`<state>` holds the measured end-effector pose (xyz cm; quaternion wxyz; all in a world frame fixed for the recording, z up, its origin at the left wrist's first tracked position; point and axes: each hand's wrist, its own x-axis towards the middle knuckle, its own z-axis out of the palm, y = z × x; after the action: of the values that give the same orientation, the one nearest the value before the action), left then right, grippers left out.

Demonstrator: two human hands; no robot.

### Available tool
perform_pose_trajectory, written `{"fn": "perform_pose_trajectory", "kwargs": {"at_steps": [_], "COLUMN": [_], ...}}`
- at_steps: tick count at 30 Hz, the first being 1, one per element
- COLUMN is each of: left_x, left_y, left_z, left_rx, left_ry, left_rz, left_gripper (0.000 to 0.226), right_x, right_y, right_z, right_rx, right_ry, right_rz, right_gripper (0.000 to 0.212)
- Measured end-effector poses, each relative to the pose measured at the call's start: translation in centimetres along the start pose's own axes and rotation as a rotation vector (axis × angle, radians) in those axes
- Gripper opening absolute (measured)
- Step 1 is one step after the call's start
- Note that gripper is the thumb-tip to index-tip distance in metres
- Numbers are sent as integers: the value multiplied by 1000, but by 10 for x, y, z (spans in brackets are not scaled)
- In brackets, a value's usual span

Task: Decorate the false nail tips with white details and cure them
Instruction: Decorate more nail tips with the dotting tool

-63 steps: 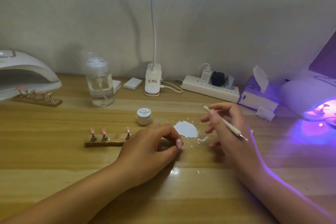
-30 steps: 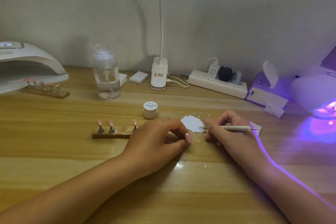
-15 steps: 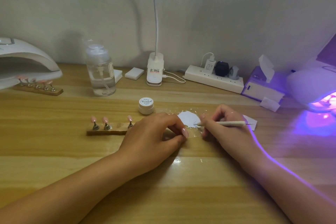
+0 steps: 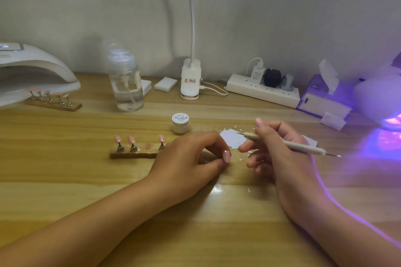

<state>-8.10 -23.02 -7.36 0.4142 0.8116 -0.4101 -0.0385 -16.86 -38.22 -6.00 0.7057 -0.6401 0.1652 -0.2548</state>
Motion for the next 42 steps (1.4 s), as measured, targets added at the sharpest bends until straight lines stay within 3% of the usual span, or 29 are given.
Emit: {"fn": "perform_pose_trajectory", "kwargs": {"at_steps": [9, 17, 42], "left_x": [0, 1, 1], "left_y": [1, -1, -2], "left_z": [1, 2, 2], "left_rx": [25, 25, 66], "left_ry": [6, 29, 41], "left_rz": [-15, -7, 18], "left_gripper": [19, 15, 11], "right_x": [-2, -3, -3], "right_y": [-1, 1, 2], "right_z": [-1, 1, 1], "right_rx": [-100, -166, -160], "right_ry": [-33, -84, -89], "right_rz": [37, 25, -5], "right_gripper": [23, 36, 25]}}
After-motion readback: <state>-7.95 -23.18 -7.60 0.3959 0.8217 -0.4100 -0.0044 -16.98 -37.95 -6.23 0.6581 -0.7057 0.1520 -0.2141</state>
